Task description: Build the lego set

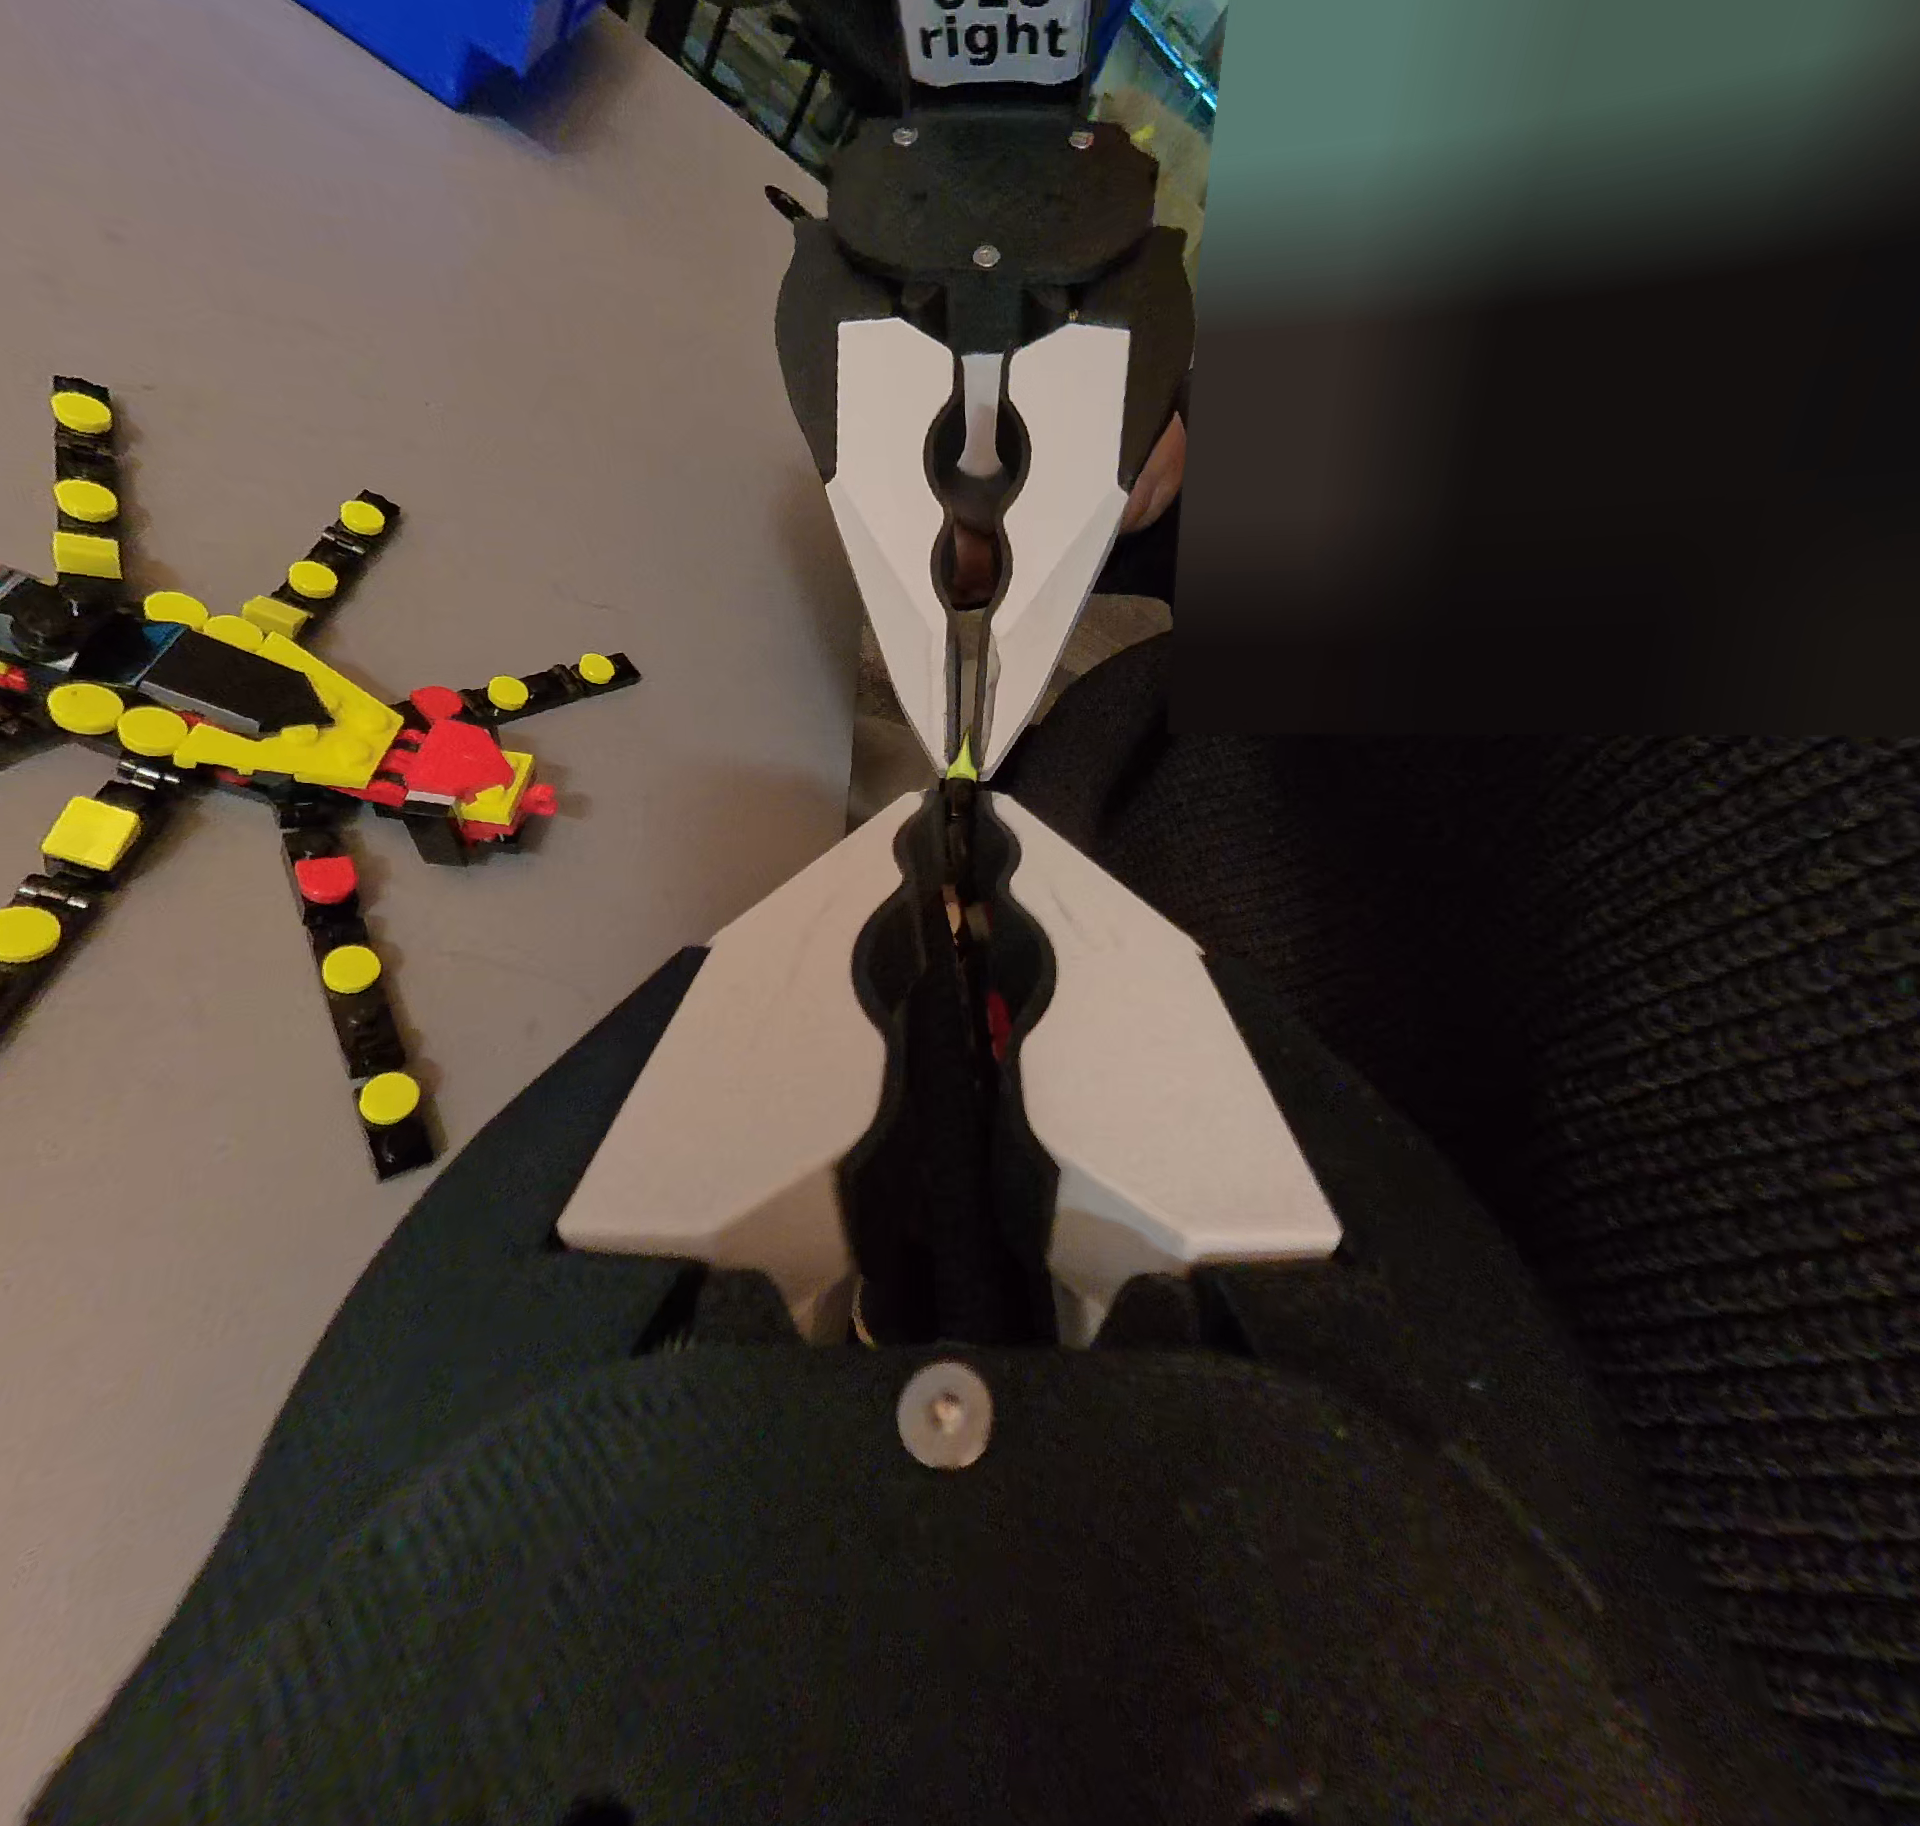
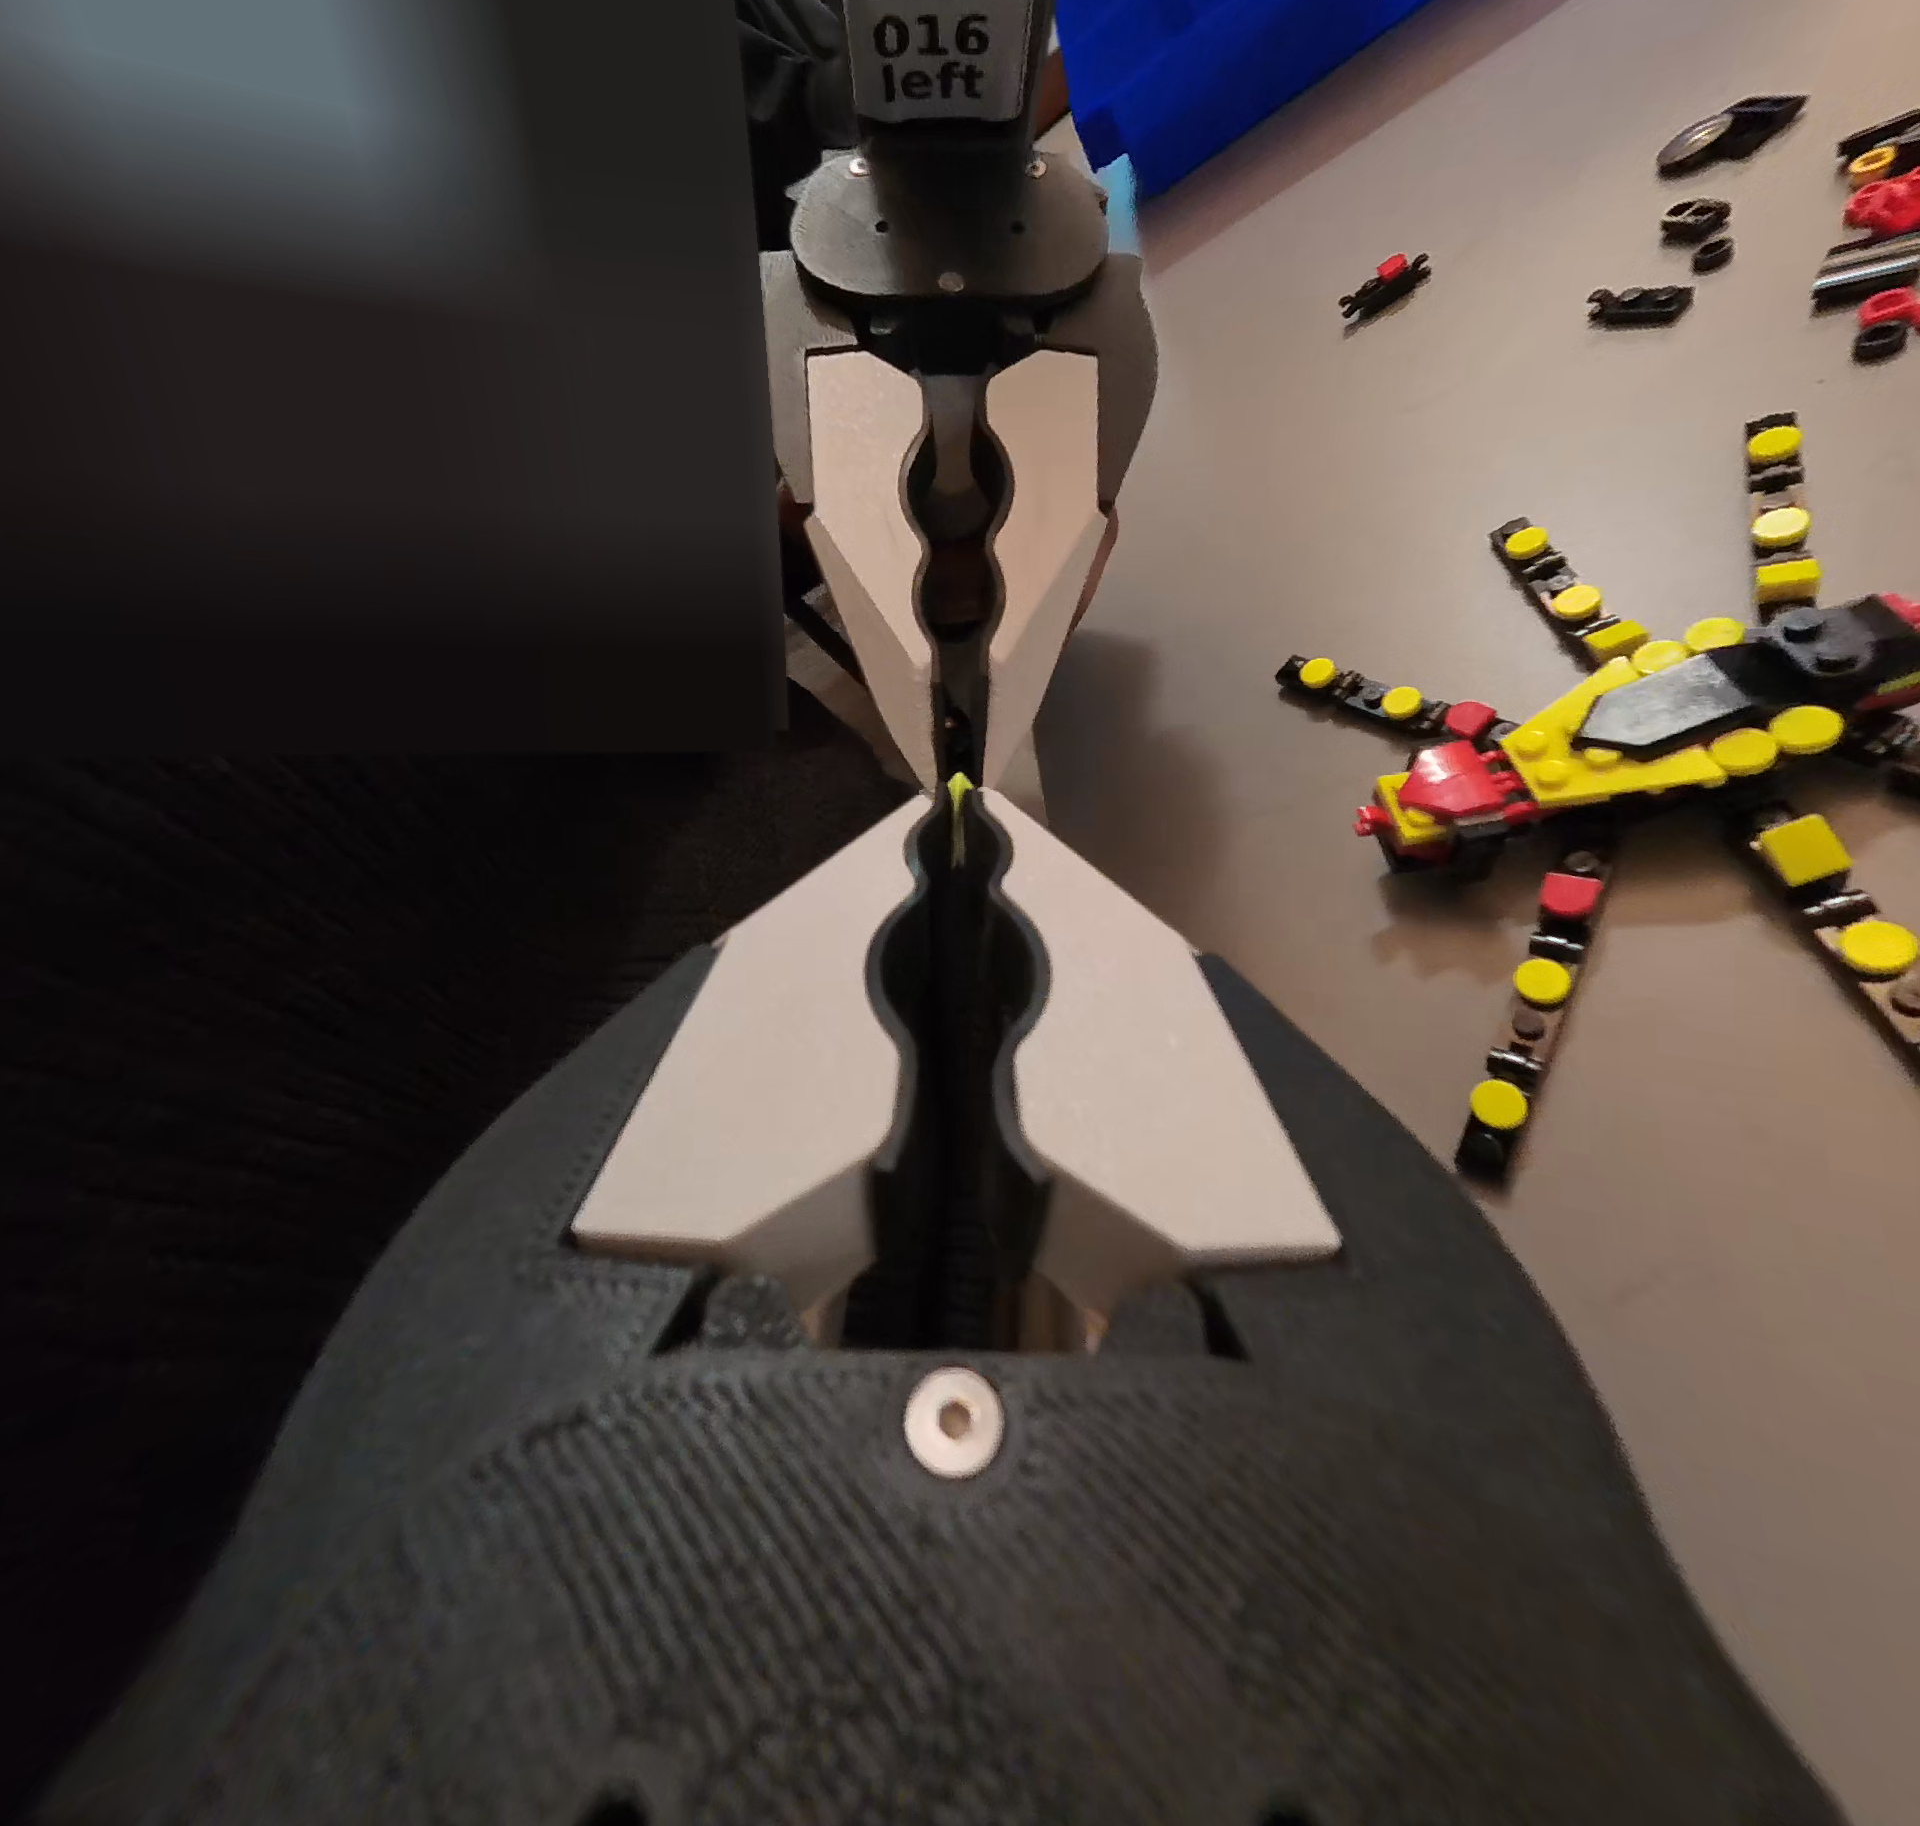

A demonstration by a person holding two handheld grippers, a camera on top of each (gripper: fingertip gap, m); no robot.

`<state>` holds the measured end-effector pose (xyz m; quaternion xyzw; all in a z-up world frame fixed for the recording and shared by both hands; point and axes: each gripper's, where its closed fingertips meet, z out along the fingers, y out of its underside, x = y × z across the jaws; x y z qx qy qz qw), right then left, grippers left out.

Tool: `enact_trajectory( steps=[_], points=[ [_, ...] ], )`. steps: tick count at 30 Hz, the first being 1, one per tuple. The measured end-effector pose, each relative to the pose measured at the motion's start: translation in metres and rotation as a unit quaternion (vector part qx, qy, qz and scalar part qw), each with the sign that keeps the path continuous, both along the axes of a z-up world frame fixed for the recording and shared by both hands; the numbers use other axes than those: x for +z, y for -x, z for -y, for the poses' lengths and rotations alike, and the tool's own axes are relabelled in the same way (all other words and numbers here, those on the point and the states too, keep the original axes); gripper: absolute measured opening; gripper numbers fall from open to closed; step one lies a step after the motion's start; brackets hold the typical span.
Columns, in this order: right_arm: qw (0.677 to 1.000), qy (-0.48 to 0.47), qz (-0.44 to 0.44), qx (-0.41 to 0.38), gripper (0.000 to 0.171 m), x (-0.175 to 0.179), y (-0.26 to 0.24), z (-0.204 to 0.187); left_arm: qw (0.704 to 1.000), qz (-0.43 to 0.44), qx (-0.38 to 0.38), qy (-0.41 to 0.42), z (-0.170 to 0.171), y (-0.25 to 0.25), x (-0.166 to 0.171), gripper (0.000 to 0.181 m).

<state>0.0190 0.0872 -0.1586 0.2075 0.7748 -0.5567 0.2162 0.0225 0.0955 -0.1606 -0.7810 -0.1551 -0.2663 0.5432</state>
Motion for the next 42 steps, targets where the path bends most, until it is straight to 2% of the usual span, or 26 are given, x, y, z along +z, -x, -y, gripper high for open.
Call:
enact_trajectory(
  steps=[6,7,9,12,17,22,27,30,33,42],
  points=[
    [0.999,0.031,0.017,-0.019,0.000,0.010,0.009,0.000,0.999,0.018,0.025,-0.028,-0.003,0.009,0.012,0.005],
    [0.998,0.048,0.028,-0.019,0.000,0.016,0.010,-0.001,0.999,0.016,0.033,-0.029,-0.003,0.013,0.016,0.013],
    [0.996,0.069,0.043,-0.037,0.000,0.022,0.017,-0.006,0.998,-0.013,0.060,-0.019,0.001,0.023,0.017,0.041],
    [0.992,0.084,0.062,-0.077,0.000,0.023,0.035,-0.022,0.995,-0.027,0.096,-0.032,0.009,0.037,0.022,0.058],
    [0.975,0.146,0.119,-0.117,0.000,0.033,0.052,-0.038,0.993,0.012,0.107,-0.045,0.012,0.044,0.020,0.052],
    [0.976,0.145,0.124,-0.103,0.000,0.032,0.047,-0.033,0.990,0.064,0.090,-0.091,0.011,0.040,0.032,0.037],
    [0.973,0.165,0.139,-0.082,0.000,0.038,0.040,-0.028,0.989,0.066,0.073,-0.107,0.010,0.035,0.036,0.018],
    [0.971,0.174,0.149,-0.074,0.000,0.040,0.037,-0.027,0.989,0.068,0.063,-0.117,0.009,0.031,0.039,0.032],
    [0.970,0.174,0.153,-0.072,0.000,0.039,0.035,-0.025,0.987,0.077,0.059,-0.125,0.008,0.029,0.042,0.033],
    [0.968,0.181,0.165,-0.046,0.000,0.041,0.026,-0.017,0.987,0.087,0.039,-0.129,0.004,0.020,0.043,0.013]
  ],
)
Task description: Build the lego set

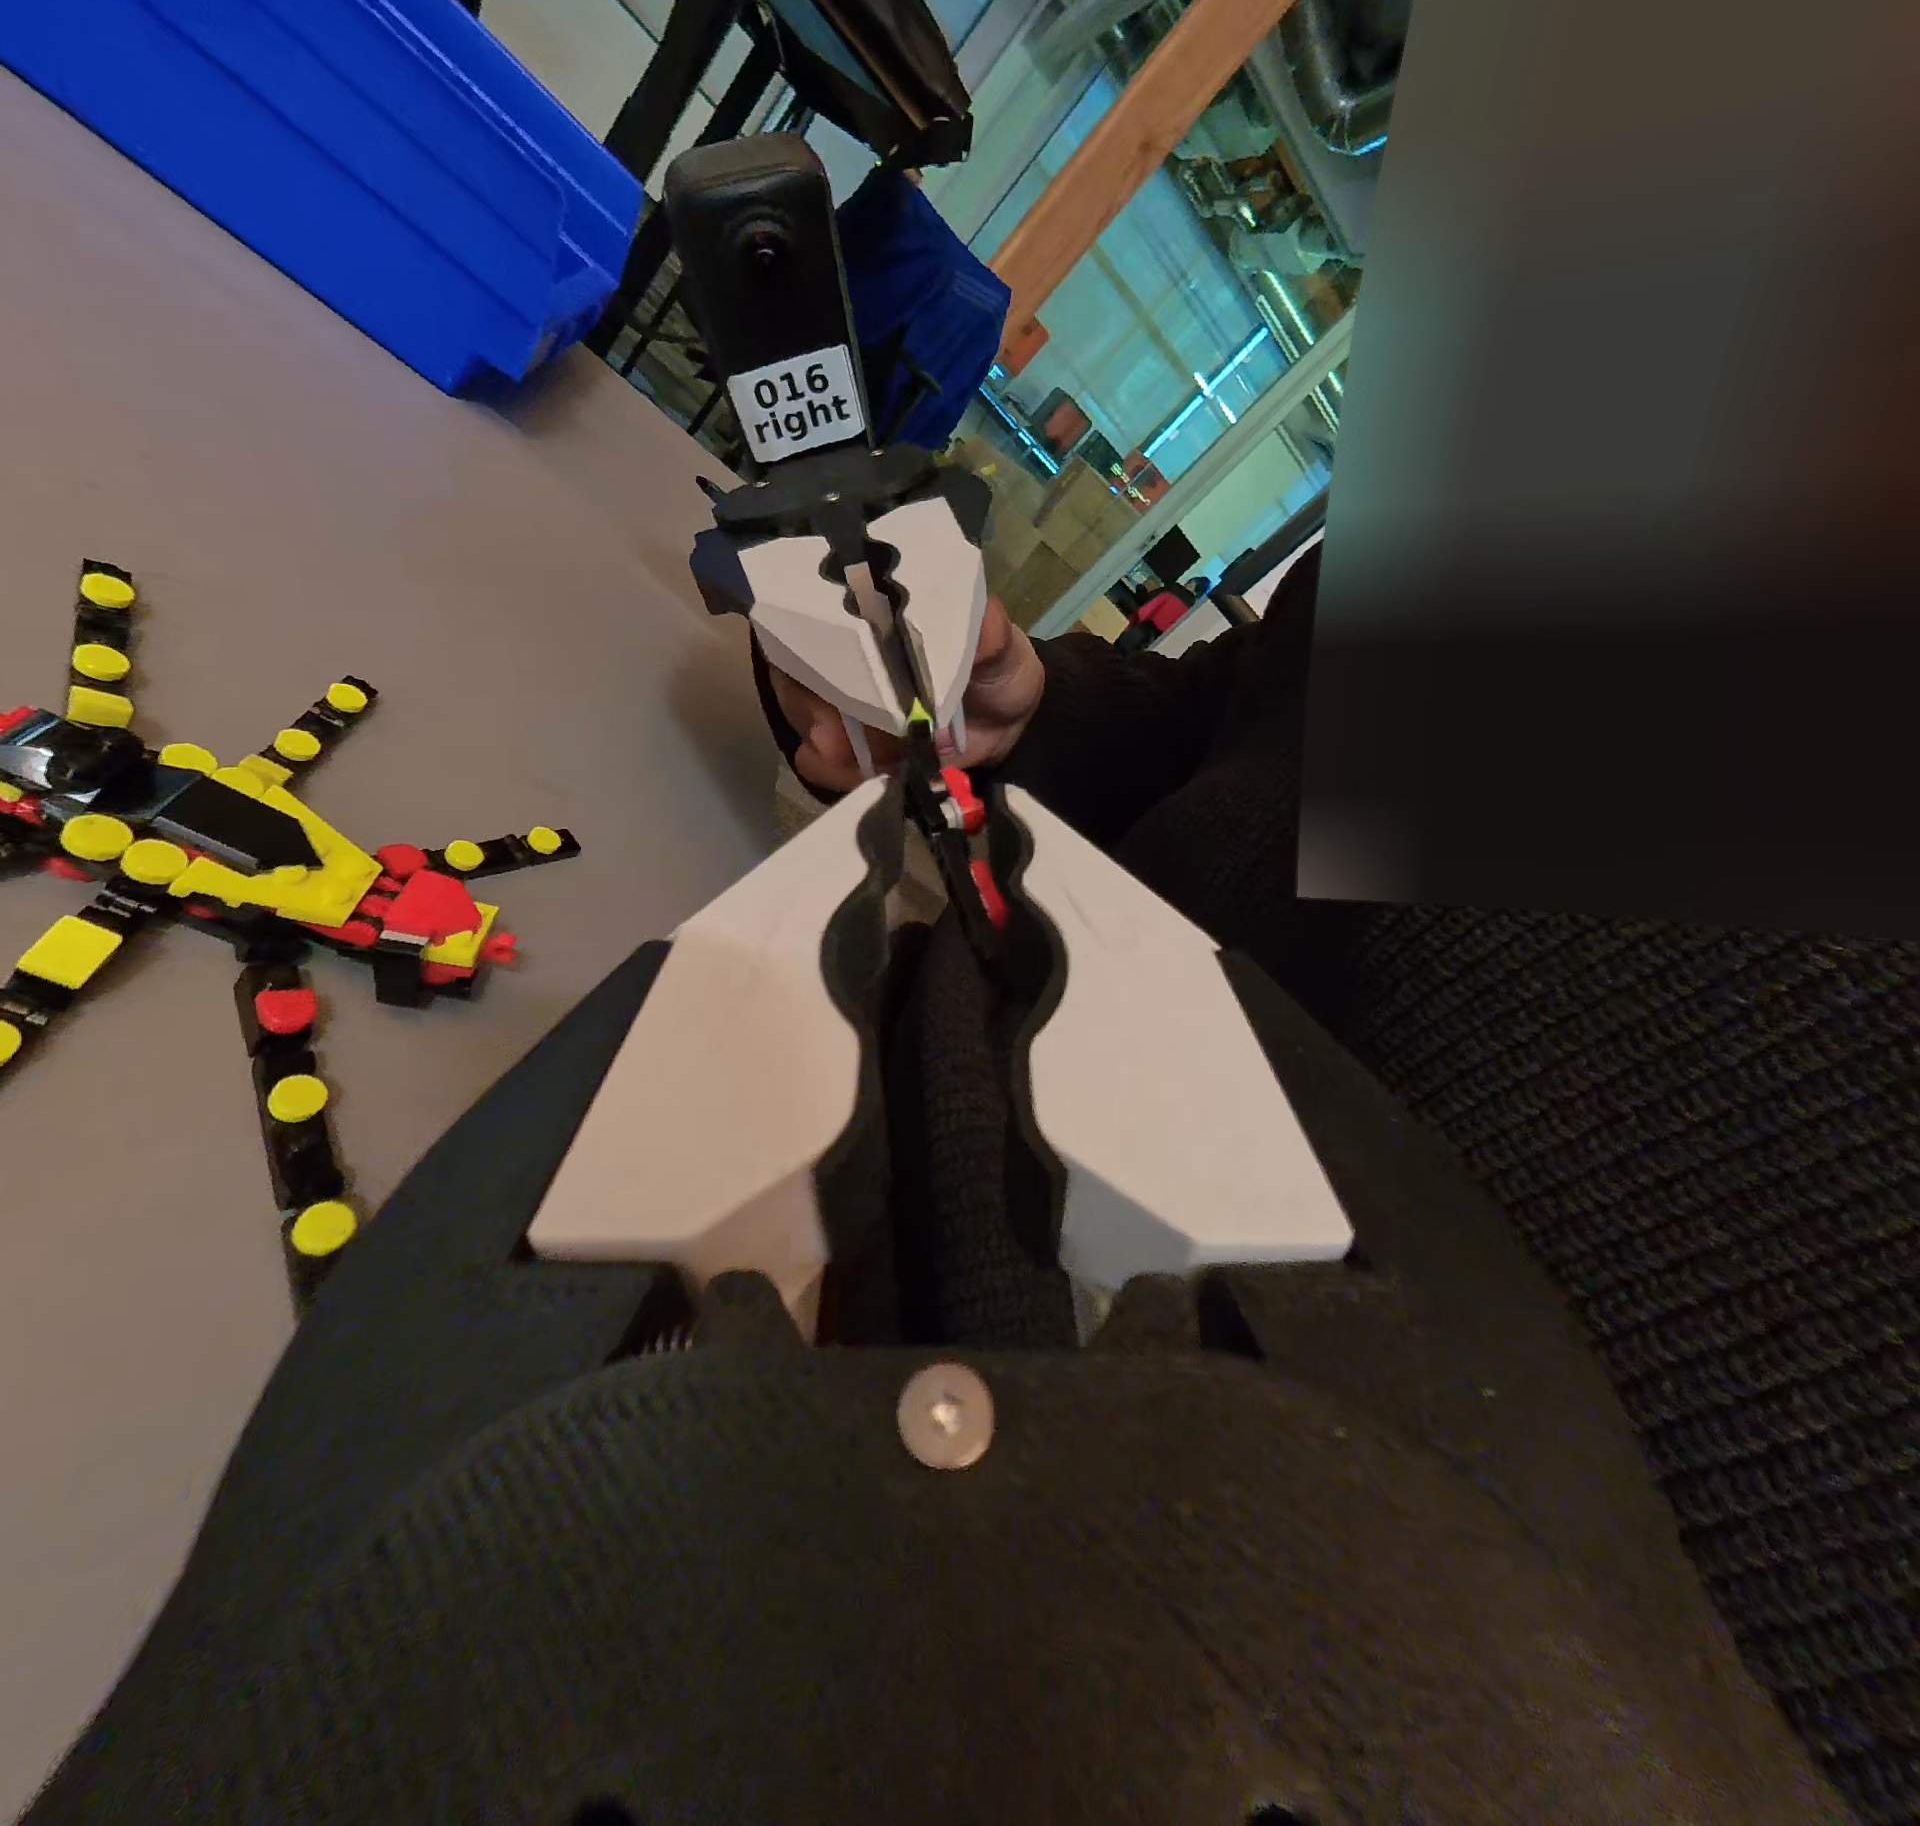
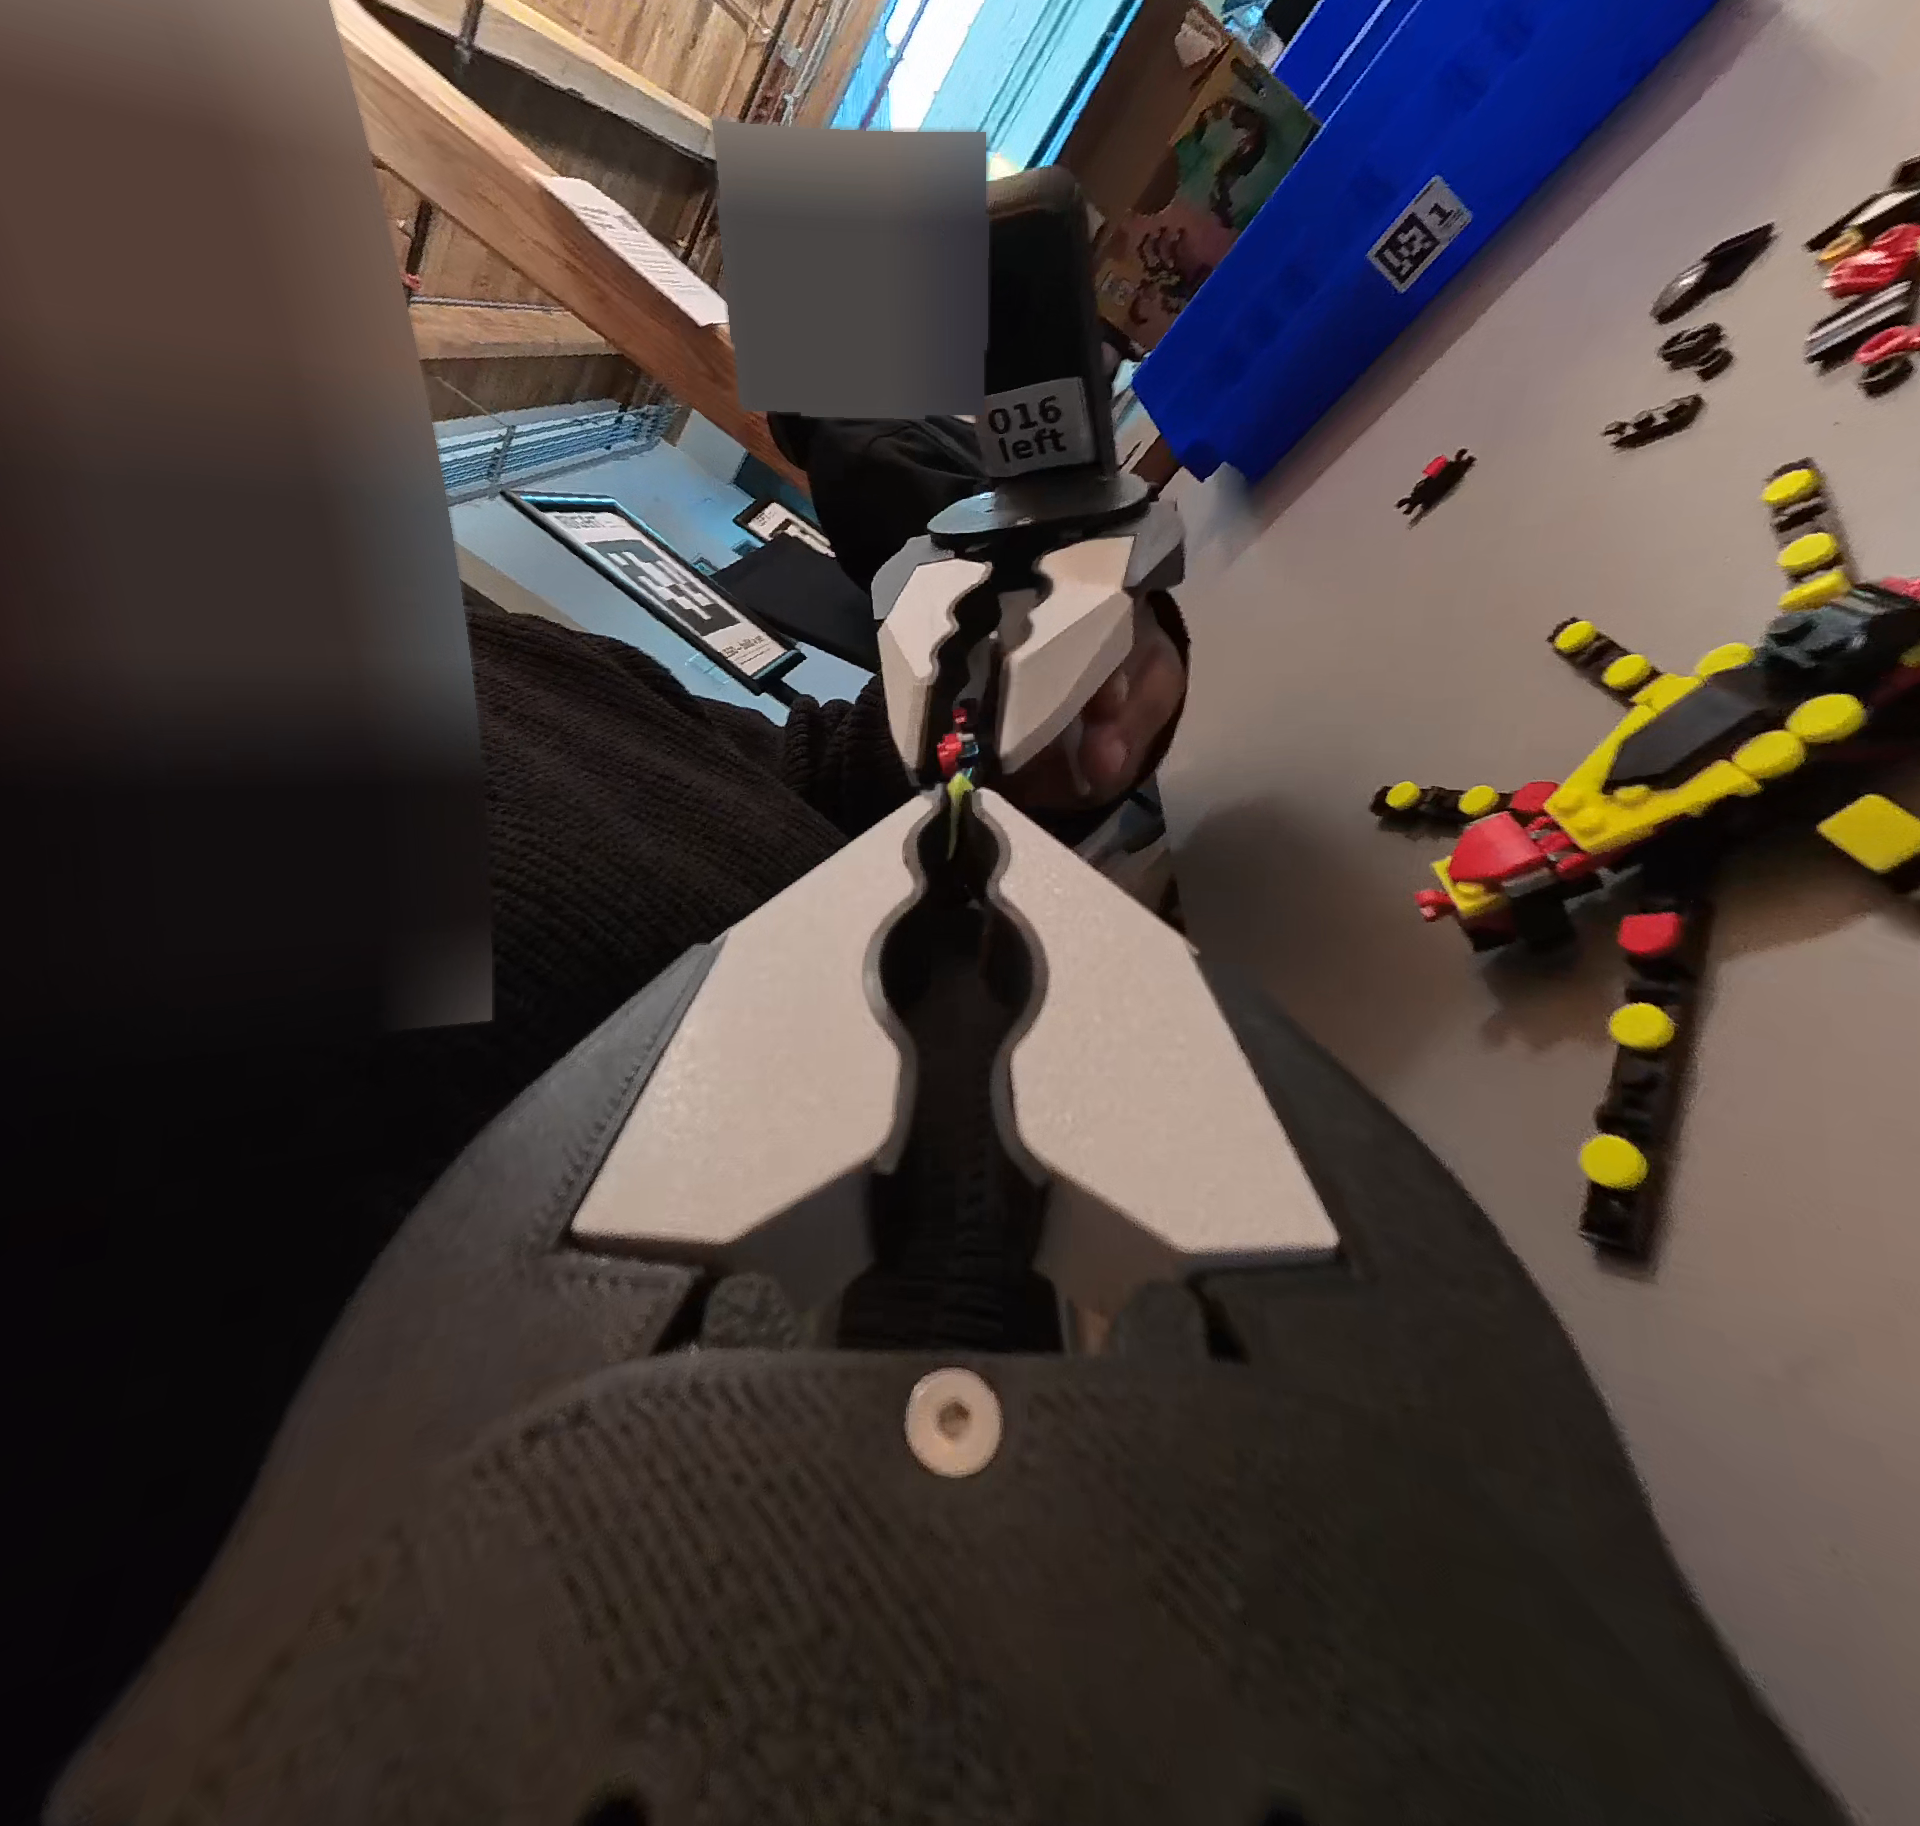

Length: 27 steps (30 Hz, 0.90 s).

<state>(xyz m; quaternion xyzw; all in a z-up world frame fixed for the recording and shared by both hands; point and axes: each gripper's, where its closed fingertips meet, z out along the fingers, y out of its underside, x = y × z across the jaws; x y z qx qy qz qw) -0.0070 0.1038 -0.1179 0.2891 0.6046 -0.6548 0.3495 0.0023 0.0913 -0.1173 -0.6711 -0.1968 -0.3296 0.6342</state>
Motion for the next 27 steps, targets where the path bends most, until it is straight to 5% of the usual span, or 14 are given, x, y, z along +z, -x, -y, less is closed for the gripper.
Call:
enact_trajectory(
  steps=[15,20,27],
  points=[
    [0.999,0.015,0.022,0.021,0.000,0.000,-0.004,0.000,0.999,0.024,-0.027,-0.010,0.001,-0.006,0.002,0.012],
    [1.000,0.013,0.023,-0.015,0.000,0.000,0.009,-0.007,1.000,0.029,-0.006,0.004,0.002,0.002,-0.003,0.037],
    [0.999,0.022,0.036,-0.031,0.000,0.000,0.016,-0.013,0.999,0.036,0.001,0.007,0.005,0.008,-0.005,0.028]
  ],
)
